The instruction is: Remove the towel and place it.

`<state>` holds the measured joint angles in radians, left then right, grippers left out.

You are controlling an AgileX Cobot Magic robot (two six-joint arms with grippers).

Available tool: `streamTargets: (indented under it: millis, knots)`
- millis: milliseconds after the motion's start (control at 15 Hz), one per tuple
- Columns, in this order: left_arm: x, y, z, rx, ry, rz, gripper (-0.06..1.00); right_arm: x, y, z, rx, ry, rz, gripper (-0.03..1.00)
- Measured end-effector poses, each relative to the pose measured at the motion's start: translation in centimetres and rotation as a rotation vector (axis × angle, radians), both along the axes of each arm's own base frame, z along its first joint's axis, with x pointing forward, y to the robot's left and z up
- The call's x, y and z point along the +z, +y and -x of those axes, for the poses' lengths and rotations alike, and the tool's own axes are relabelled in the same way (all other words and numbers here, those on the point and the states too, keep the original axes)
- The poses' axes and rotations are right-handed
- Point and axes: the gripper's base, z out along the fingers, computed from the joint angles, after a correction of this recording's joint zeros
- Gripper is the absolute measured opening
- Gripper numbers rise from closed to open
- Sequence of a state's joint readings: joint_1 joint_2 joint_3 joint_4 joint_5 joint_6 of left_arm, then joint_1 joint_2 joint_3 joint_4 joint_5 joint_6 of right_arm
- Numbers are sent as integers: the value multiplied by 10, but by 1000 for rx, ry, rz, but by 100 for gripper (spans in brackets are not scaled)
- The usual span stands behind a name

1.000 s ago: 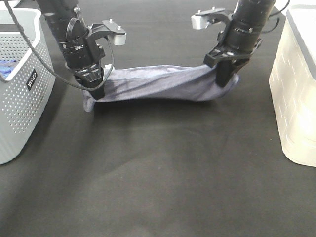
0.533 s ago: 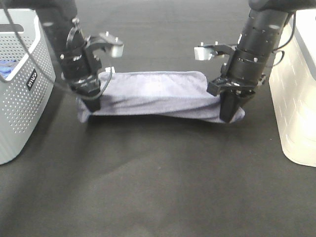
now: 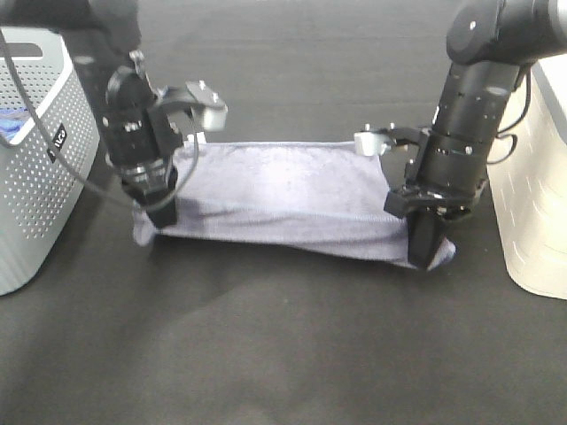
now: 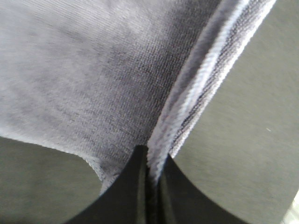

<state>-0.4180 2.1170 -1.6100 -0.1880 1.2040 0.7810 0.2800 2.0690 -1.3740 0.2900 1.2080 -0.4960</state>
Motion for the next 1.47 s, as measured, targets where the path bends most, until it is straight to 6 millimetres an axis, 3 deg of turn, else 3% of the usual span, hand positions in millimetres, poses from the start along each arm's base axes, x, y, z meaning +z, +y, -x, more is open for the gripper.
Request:
streamTargets:
  millis: [200, 533, 867, 1200, 1467]
  knots:
    - [-21, -2, 13, -32, 68, -39, 1, -7, -1, 9, -13, 48, -7, 0]
    - [-24, -1, 13, -51, 69, -57, 1, -15, 2, 10, -33, 80, -26, 1]
    - [-25, 0, 13, -60, 64, -64, 1, -15, 2, 10, -32, 79, -24, 26]
    - [-24, -1, 13, -50, 72, -46, 1, -14, 3, 10, -51, 85, -26, 46]
    - [-24, -1, 13, -4, 78, -54, 4, -10, 4, 10, -117, 89, -9, 51]
